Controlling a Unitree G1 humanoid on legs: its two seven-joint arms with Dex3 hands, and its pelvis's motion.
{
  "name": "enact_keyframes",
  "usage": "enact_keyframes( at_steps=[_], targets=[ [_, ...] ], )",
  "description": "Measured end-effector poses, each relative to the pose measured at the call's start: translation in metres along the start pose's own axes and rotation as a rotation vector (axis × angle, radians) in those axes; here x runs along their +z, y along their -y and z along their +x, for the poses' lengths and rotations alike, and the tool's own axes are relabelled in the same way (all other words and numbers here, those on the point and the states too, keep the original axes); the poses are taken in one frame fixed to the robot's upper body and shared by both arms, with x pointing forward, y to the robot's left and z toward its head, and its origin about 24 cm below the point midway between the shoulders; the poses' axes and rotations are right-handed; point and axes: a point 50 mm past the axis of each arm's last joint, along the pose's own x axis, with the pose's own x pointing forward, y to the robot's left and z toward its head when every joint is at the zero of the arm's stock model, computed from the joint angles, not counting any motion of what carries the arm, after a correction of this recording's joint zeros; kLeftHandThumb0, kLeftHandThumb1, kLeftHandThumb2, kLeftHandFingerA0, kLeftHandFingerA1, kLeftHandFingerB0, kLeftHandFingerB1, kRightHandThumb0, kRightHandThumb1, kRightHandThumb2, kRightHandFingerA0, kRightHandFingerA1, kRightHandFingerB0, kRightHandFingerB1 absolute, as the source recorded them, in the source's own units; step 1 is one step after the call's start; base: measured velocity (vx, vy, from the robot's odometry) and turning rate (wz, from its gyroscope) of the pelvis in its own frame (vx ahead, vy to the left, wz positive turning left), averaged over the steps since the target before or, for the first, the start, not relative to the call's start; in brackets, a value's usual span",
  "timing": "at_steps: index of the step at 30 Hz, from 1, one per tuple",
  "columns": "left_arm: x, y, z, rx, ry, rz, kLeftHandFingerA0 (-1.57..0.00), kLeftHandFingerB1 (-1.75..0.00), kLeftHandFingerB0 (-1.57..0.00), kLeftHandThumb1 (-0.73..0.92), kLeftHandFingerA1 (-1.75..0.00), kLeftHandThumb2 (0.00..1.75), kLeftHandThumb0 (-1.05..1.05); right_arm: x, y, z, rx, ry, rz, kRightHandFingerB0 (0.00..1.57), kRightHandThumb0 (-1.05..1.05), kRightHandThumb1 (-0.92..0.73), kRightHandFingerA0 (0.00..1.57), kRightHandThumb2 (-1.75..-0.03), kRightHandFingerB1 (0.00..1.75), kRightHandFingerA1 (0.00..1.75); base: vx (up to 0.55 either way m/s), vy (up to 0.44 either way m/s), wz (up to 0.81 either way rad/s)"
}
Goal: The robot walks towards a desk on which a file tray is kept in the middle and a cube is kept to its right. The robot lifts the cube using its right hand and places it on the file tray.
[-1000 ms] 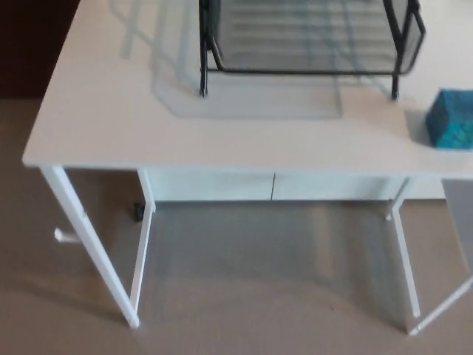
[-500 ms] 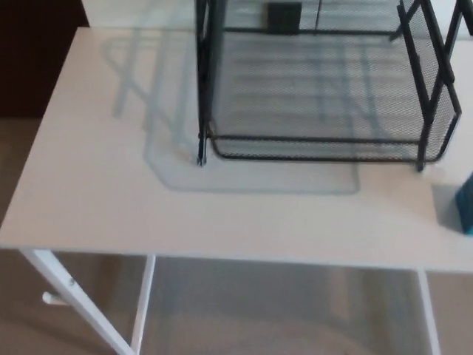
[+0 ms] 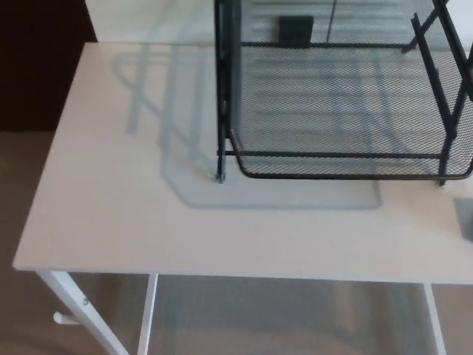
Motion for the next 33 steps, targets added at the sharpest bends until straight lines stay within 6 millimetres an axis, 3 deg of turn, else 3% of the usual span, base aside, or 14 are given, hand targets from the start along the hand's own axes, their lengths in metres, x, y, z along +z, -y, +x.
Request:
enact_keyframes(
  at_steps=[2, 8, 9, 11, 13, 14, 15, 21, 22, 28, 29, 30, 31, 33],
  targets=[
    [-0.002, 0.000, 0.000, 0.002, -0.005, -0.006, -0.27, -0.59, -0.02, 0.61, -0.75, 1.14, -0.96, -0.001, 0.000, -0.001, -0.011, -0.010, 0.024, 0.12, -0.53, -0.57, 0.04, -0.60, 0.24, 0.26, -0.05, -0.024, 0.11],
    [-0.015, -0.003, -0.003, 0.014, -0.043, -0.033, -0.02, -0.38, -0.07, 0.63, -0.63, 1.18, -0.94, -0.013, 0.002, -0.007, -0.036, -0.083, 0.030, 0.08, -0.72, -0.47, 0.00, -0.83, 0.31, 0.18, 0.06, -0.064, 0.09],
    [-0.017, -0.003, -0.004, 0.014, -0.048, -0.035, -0.09, -0.50, 0.00, 0.84, -0.77, 0.65, -0.94, -0.013, 0.002, -0.008, -0.037, -0.089, 0.029, 0.08, -0.70, -0.47, 0.00, -0.84, 0.32, 0.24, 0.09, -0.047, 0.01],
    [-0.020, -0.003, -0.004, 0.017, -0.059, -0.044, -0.02, -0.39, -0.06, 0.64, -0.64, 1.17, -0.99, -0.011, 0.002, -0.010, -0.039, -0.096, 0.024, 0.11, -0.59, -0.54, 0.00, -0.70, 0.28, 0.22, 0.00, 0.000, 0.00],
    [-0.022, -0.004, -0.005, 0.019, -0.063, -0.051, -0.07, -0.49, 0.00, 0.86, -0.80, 0.66, -0.99, -0.010, 0.004, -0.011, -0.051, -0.098, 0.036, 0.07, -0.47, -0.48, 0.00, -0.68, 0.29, 0.17, 0.09, -0.045, -0.02],
    [-0.022, -0.004, -0.005, 0.021, -0.064, -0.054, -0.01, -0.40, -0.07, 0.65, -0.63, 1.18, -0.98, -0.010, 0.007, -0.013, -0.067, -0.093, 0.074, 0.08, -0.36, -0.53, 0.06, -0.61, 0.25, 0.35, 0.08, -0.019, -0.02],
    [-0.023, -0.004, -0.005, 0.022, -0.066, -0.056, -0.04, -0.48, 0.00, 0.86, -0.74, 0.67, -1.00, -0.011, 0.011, -0.014, -0.084, -0.086, 0.117, 0.03, -0.22, -0.50, 0.03, -0.69, 0.18, 0.40, 0.08, -0.018, 0.00],
    [-0.025, -0.005, -0.006, 0.025, -0.069, -0.062, -0.05, -0.52, 0.00, 0.86, -0.84, 0.67, -0.98, -0.006, 0.034, -0.021, -0.205, 0.011, 0.372, 0.00, -0.37, -0.47, 0.04, -0.81, 0.19, 0.50, 0.00, 0.000, 0.00],
    [-0.025, -0.005, -0.006, 0.025, -0.069, -0.062, -0.06, -0.57, 0.00, 0.85, -0.85, 0.66, -1.00, -0.004, 0.037, -0.021, -0.220, 0.023, 0.396, 0.00, -0.49, -0.65, 0.71, -0.59, 0.11, 1.02, 0.00, 0.000, 0.00],
    [-0.027, -0.006, -0.007, 0.028, -0.071, -0.069, -0.04, -0.46, -0.07, 0.64, -0.68, 1.17, -0.97, 0.019, 0.072, -0.032, -0.400, 0.151, 0.546, 0.00, -0.60, -0.56, 0.02, -0.79, 0.00, 0.46, 0.00, 0.000, 0.00],
    [-0.027, -0.006, -0.007, 0.029, -0.071, -0.070, -0.07, -0.51, 0.00, 0.86, -0.85, 0.66, -0.99, 0.023, 0.077, -0.034, -0.425, 0.173, 0.568, 0.00, -0.56, -0.66, 0.00, -0.60, 0.00, 0.18, 0.00, 0.000, 0.00],
    [-0.027, -0.006, -0.007, 0.029, -0.071, -0.071, -0.09, -0.56, 0.00, 0.85, -0.81, 0.66, -0.99, 0.028, 0.084, -0.037, -0.454, 0.202, 0.593, 0.00, -0.51, -0.61, 0.42, -0.57, 0.14, 1.17, 0.00, 0.000, 0.00],
    [-0.028, -0.006, -0.007, 0.030, -0.072, -0.072, -0.12, -0.60, 0.00, 0.84, -0.82, 0.65, -1.00, 0.035, 0.092, -0.041, -0.488, 0.243, 0.622, 0.00, -0.55, -0.49, 0.00, -0.68, 0.15, 0.54, 0.00, 0.000, 0.00],
    [-0.028, -0.006, -0.007, 0.030, -0.074, -0.073, -0.12, -0.61, 0.00, 0.84, -0.83, 0.65, -1.00, 0.054, 0.108, -0.050, -0.543, 0.328, 0.657, 0.00, -0.81, -0.43, 0.00, -0.92, 0.34, 0.47, 0.00, 0.000, 0.00]
  ],
)
